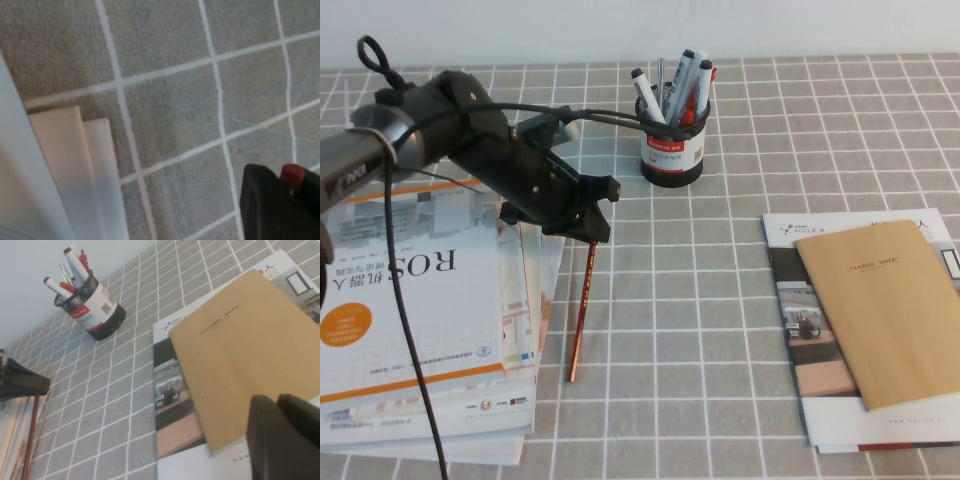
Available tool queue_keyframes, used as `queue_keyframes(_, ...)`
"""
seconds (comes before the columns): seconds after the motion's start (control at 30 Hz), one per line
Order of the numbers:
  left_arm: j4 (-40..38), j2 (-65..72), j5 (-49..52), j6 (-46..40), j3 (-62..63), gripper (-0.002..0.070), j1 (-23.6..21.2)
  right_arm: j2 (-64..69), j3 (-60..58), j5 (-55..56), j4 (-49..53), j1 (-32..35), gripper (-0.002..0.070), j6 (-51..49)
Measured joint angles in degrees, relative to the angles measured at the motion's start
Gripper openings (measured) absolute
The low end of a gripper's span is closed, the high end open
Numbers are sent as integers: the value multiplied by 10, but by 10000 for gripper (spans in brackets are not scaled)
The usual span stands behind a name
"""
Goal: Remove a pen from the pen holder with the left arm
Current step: 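Take a marker out of the pen holder and lay it on the table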
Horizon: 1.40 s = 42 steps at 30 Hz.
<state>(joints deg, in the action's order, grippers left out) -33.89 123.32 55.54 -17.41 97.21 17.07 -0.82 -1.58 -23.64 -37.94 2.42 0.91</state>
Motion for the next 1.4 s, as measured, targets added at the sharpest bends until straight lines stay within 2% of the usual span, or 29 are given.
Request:
queue_keyframes(0.13, 7, 6, -27, 1, 0, 81, 0, 0, 0, 0, 0, 0, -13, 0)
queue_keyframes(0.37, 10, 7, -57, 22, 0, 284, 0, 0, 0, 0, 0, 0, -13, 0)
queue_keyframes(0.5, 16, -2, -46, 23, 4, 322, 0, 0, 0, 0, 0, 0, -13, 0)
queue_keyframes(0.57, 34, -20, -30, 22, 17, 312, 0, 0, 0, 0, 0, 0, -13, 0)
queue_keyframes(0.63, 56, -48, -20, 19, 29, 260, 0, 0, 0, 0, 0, 0, -13, 0)
queue_keyframes(0.73, 94, -122, -19, 2, 31, 104, 0, 0, 0, 0, 0, 0, -13, 0)
queue_keyframes(0.83, 119, -212, -34, -10, -2, 29, 0, 0, 0, 0, 0, 0, -12, 0)
queue_keyframes(1.07, 125, -407, -115, -20, -218, 3, 13, 0, 0, 0, 0, 0, -13, 0)
queue_keyframes(1.23, 127, -559, -189, -23, -404, 1, 45, 0, 0, 0, 0, 0, -13, 0)
queue_keyframes(1.4, 129, -686, -214, -24, -525, 1, 62, 0, 0, 0, 0, 0, -13, 0)
